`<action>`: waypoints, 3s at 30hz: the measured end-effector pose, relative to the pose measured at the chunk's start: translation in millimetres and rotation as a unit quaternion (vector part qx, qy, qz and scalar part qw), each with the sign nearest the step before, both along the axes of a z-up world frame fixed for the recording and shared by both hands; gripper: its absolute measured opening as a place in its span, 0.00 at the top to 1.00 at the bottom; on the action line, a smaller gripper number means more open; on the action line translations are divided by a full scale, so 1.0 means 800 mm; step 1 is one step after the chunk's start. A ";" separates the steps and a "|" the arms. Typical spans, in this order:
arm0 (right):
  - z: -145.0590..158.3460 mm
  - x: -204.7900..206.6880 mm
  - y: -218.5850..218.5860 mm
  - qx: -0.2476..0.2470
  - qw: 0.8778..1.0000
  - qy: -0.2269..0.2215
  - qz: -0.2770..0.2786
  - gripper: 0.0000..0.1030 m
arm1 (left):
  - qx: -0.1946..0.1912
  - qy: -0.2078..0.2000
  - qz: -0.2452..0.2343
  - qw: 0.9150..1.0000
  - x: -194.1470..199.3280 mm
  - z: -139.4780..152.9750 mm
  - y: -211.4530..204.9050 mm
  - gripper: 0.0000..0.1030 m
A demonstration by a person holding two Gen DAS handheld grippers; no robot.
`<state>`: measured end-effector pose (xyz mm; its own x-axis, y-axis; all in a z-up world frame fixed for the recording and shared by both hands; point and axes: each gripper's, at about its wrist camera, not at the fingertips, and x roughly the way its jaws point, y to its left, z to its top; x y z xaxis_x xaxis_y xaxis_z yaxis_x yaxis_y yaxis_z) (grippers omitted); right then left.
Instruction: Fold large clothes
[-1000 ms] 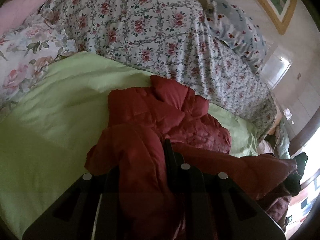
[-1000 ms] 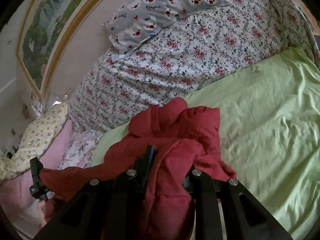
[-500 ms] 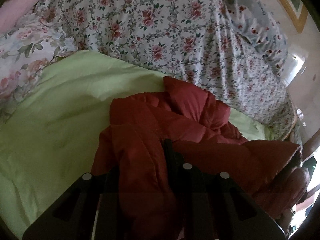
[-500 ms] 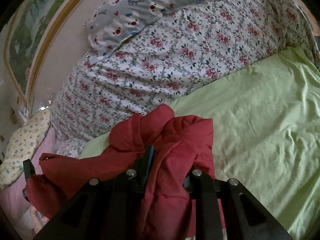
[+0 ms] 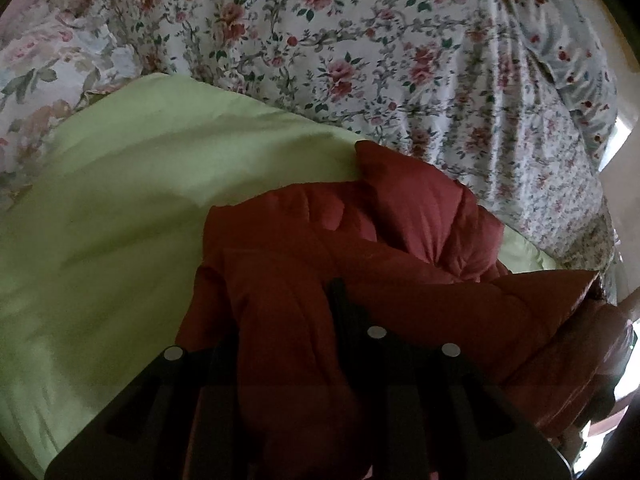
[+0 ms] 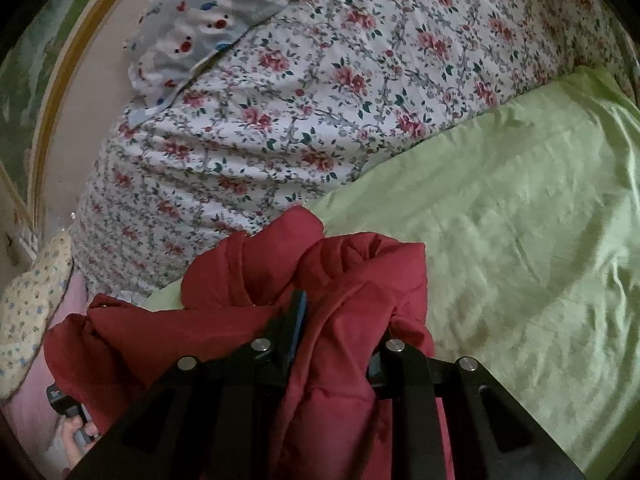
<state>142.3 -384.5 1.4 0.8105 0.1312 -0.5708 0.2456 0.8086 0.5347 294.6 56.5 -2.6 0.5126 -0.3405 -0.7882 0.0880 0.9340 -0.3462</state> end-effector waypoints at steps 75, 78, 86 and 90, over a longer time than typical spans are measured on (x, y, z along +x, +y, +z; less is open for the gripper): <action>-0.037 0.079 0.081 -0.145 0.979 0.098 0.101 0.36 | 0.152 -0.067 -0.081 0.983 -0.028 -0.040 -0.091 0.32; -0.047 0.094 0.064 -0.132 0.982 0.102 0.084 0.35 | 0.153 -0.058 -0.066 0.984 -0.008 -0.047 -0.084 0.27; -0.050 0.108 0.054 -0.114 0.985 0.113 0.069 0.35 | 0.128 -0.044 -0.048 0.990 0.011 -0.051 -0.069 0.25; -0.050 0.105 0.054 -0.113 0.985 0.109 0.072 0.35 | 0.104 -0.052 -0.041 0.992 -0.011 -0.035 -0.053 0.26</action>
<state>226.1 -341.6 -38.7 0.6473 0.0846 -0.7575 0.2092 0.9360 0.2833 286.0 14.0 -30.7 0.5721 -0.2205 -0.7900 0.1924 0.9724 -0.1320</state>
